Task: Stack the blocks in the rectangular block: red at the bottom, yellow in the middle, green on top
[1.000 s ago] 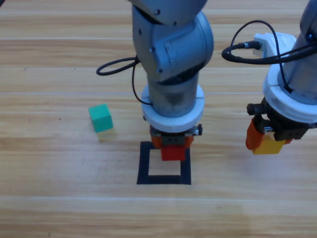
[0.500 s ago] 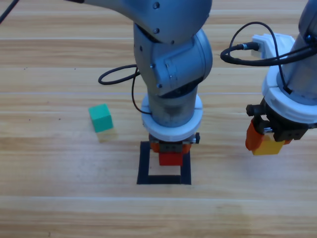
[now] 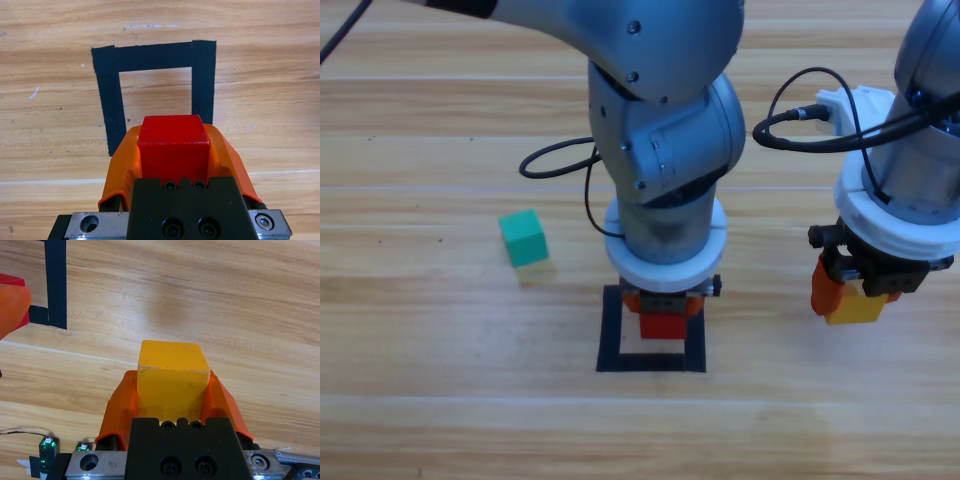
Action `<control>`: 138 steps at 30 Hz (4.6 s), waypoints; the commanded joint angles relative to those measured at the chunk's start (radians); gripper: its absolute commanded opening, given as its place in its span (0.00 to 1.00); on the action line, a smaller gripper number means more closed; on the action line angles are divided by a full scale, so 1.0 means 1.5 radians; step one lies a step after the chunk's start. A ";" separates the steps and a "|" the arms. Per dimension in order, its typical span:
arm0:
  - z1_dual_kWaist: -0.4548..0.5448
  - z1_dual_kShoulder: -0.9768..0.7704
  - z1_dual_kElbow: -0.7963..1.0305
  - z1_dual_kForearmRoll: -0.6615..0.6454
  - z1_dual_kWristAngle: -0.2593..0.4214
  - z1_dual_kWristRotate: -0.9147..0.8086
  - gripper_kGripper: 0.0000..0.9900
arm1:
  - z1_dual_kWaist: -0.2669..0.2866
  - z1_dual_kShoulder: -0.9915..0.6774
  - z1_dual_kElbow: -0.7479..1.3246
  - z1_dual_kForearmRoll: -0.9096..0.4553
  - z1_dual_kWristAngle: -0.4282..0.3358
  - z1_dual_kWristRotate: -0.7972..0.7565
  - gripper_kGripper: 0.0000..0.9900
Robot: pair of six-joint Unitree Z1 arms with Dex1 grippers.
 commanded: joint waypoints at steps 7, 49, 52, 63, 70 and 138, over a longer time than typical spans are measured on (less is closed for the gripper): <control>0.002 0.022 0.057 -0.057 0.002 0.026 0.04 | -0.019 0.026 -0.007 0.002 0.009 -0.002 0.00; 0.032 0.051 0.072 -0.088 0.014 0.007 0.04 | -0.019 0.029 -0.006 -0.002 0.008 -0.004 0.00; 0.032 0.055 0.072 -0.088 0.014 0.005 0.04 | -0.019 0.029 -0.006 -0.002 0.008 -0.003 0.00; 0.032 0.057 0.073 -0.088 0.017 -0.003 0.04 | -0.019 0.030 -0.006 -0.002 0.009 -0.006 0.00; 0.031 0.058 0.074 -0.088 0.018 -0.005 0.04 | -0.019 0.030 -0.006 -0.002 0.008 -0.006 0.00; 0.176 -0.613 0.368 -0.044 0.052 0.330 1.00 | 0.107 0.359 -0.560 0.212 0.028 0.151 0.00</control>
